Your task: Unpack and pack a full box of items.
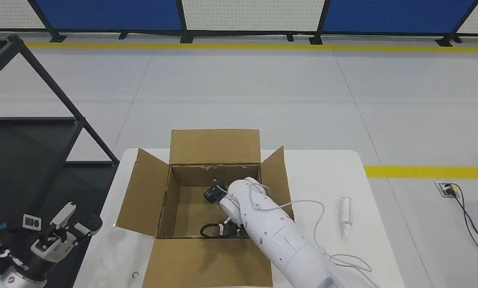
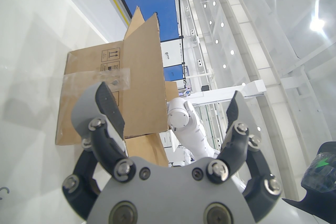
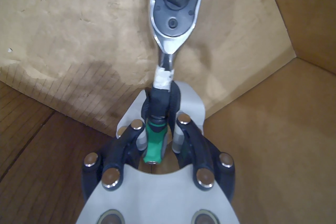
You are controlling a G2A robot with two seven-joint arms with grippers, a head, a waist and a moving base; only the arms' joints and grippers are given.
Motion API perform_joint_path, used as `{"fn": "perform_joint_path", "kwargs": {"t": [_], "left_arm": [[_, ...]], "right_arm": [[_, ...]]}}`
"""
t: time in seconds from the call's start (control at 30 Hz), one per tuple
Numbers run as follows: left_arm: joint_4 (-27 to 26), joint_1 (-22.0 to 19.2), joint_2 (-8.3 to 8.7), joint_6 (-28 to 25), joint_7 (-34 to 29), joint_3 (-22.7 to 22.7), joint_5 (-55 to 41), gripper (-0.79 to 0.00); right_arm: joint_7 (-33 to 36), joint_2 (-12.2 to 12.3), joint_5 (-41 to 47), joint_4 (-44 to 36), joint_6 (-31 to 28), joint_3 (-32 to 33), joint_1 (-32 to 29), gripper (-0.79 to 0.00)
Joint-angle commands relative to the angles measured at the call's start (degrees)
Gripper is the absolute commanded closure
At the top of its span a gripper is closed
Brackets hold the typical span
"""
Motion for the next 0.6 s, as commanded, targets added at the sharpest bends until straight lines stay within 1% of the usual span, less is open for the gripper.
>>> {"fn": "perform_joint_path", "kwargs": {"t": [0.0, 0.17, 0.27, 0.43, 0.57], "left_arm": [[0.0, 0.0, 0.00, 0.0, 0.0, 0.0, 0.0, -0.785], [0.0, 0.0, 0.00, 0.0, 0.0, 0.0, 0.0, -0.785], [0.0, 0.0, 0.00, 0.0, 0.0, 0.0, 0.0, -0.785], [0.0, 0.0, 0.00, 0.0, 0.0, 0.0, 0.0, -0.785], [0.0, 0.0, 0.00, 0.0, 0.0, 0.0, 0.0, -0.785]], "right_arm": [[-0.2, -0.3, 0.1, 0.8, -0.2, 0.0, 0.3, 0.000], [-1.1, -0.8, 0.6, 2.2, -0.4, 0.2, 1.3, 0.000], [-2.6, -0.8, 1.8, 2.6, -2.0, 0.9, 1.8, 0.000], [-4.5, -0.3, 4.9, 2.9, -6.1, 3.0, 2.9, 0.000], [-5.5, 0.8, 7.8, 2.4, -11.3, 5.1, 3.6, 0.000]]}}
